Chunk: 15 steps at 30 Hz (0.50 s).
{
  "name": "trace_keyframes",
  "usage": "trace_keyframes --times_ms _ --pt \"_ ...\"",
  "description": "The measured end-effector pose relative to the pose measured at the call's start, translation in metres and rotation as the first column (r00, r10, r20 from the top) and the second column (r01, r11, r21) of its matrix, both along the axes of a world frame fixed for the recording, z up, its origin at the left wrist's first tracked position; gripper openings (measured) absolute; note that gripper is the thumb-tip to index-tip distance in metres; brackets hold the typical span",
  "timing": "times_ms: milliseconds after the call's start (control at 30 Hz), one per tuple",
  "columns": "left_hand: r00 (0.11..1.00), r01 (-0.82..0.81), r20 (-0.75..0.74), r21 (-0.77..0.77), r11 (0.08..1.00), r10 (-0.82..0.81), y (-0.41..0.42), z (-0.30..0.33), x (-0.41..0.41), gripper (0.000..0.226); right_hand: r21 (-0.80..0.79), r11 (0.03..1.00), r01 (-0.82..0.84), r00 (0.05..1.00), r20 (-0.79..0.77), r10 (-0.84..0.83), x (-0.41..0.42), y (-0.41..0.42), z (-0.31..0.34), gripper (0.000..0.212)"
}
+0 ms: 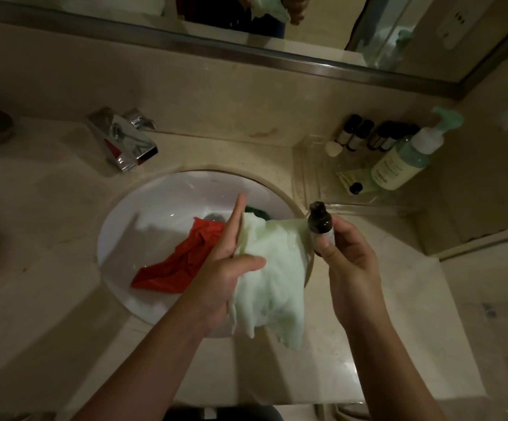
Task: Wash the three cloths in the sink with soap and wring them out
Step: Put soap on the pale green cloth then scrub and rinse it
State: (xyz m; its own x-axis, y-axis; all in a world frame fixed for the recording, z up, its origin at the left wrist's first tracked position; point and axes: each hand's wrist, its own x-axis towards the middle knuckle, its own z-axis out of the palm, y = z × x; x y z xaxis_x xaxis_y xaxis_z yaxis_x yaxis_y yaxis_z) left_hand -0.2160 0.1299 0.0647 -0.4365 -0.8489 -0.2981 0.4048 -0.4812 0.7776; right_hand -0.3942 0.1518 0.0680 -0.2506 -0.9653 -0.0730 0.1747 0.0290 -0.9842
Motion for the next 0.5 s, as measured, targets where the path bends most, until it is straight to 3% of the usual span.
trace_keyframes --times_ms 167,400,500 --pt "0.998 -0.009 -0.055 0.072 0.997 0.013 0.0 -0.005 -0.004 0.099 -0.087 0.995 0.039 0.998 0.047 -0.035 -0.008 0.001 0.009 0.03" --pt "0.99 -0.046 -0.124 0.144 0.988 0.064 -0.001 -0.012 -0.007 0.091 -0.27 0.963 0.002 0.999 -0.049 -0.016 -0.031 0.005 0.05 0.048" --pt "0.987 -0.065 -0.135 0.156 0.986 0.087 0.0 -0.015 -0.006 0.094 -0.226 0.97 0.085 0.994 -0.047 -0.098 -0.044 -0.001 0.044 0.042"
